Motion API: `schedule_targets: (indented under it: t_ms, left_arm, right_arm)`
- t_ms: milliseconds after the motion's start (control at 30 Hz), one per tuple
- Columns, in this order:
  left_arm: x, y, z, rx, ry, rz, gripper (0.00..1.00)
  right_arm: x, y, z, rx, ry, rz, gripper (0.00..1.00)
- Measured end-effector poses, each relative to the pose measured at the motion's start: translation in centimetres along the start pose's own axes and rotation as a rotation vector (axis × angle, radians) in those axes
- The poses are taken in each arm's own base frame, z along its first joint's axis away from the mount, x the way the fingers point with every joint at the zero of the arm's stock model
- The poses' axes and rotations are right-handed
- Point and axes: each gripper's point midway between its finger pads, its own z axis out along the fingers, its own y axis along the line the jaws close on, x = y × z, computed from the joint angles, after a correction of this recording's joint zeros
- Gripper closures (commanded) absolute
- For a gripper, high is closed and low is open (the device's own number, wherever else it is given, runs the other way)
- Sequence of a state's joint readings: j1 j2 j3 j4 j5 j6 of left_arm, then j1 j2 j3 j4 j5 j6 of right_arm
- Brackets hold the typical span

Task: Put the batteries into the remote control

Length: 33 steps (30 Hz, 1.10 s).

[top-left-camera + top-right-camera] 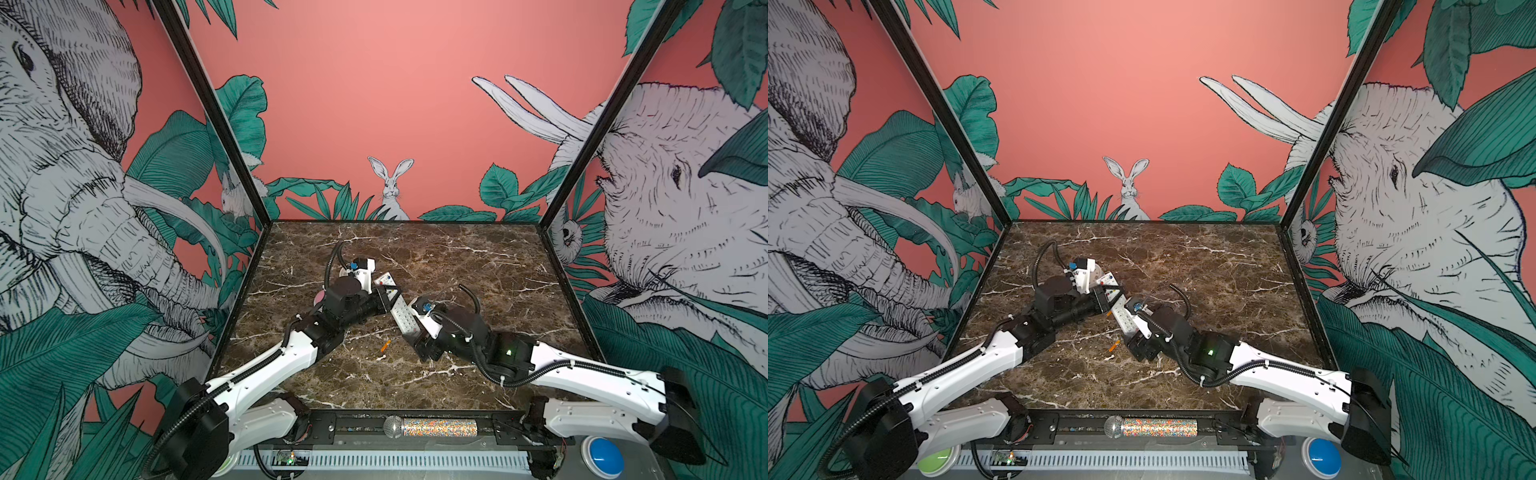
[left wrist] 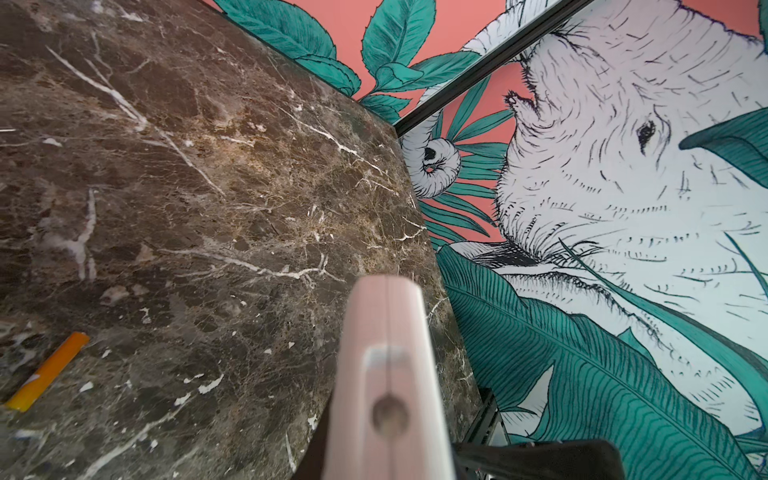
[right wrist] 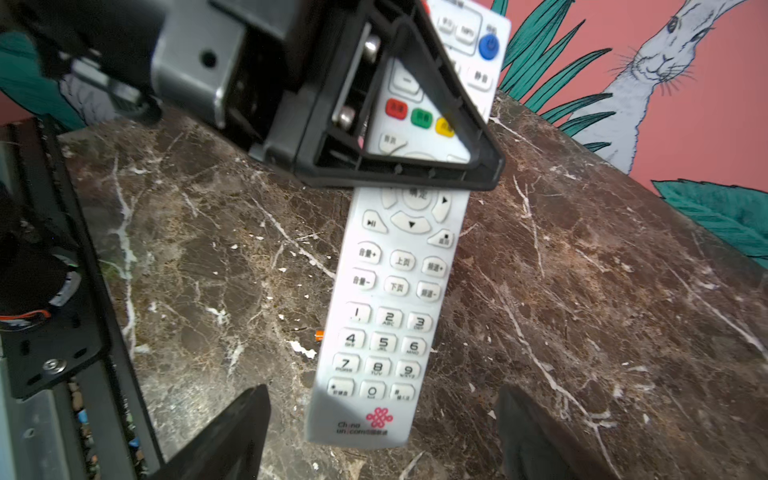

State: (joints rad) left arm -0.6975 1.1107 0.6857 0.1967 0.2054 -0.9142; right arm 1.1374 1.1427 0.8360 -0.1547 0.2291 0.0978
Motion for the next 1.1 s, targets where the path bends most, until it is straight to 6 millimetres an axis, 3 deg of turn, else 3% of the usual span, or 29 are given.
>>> schedule_targets:
  t_ms: [267, 533, 767, 833, 1100]
  left_arm:
    - [-0.4, 0.7, 0.0, -0.036, -0.027, -0.069, 1.00]
    - [-0.7, 1.4, -0.2, -0.072, -0.052, -0.144, 1.00]
    - [-0.9, 1.5, -0.6, -0.073, -0.074, -0.210, 1.00]
    - [-0.8, 1.8, -0.6, -0.079, -0.077, -0.232, 1.00]
    - [-0.9, 1.9, -0.7, -0.069, -0.098, -0.296, 1.00]
  right_arm:
    - [0.5, -0.1, 2.3, 0.148, 0.062, -0.104, 0.13]
    - [-0.1, -0.3, 3.1, 0.335, 0.087, -0.225, 0.15]
    - [0.7, -1.6, 3.6, 0.493, 0.134, -0.322, 0.26]
    - [0.9, -1.7, 3.7, 0.517, 0.144, -0.348, 0.32]
    - [0.9, -1.5, 3.8, 0.586, 0.157, -0.437, 0.70]
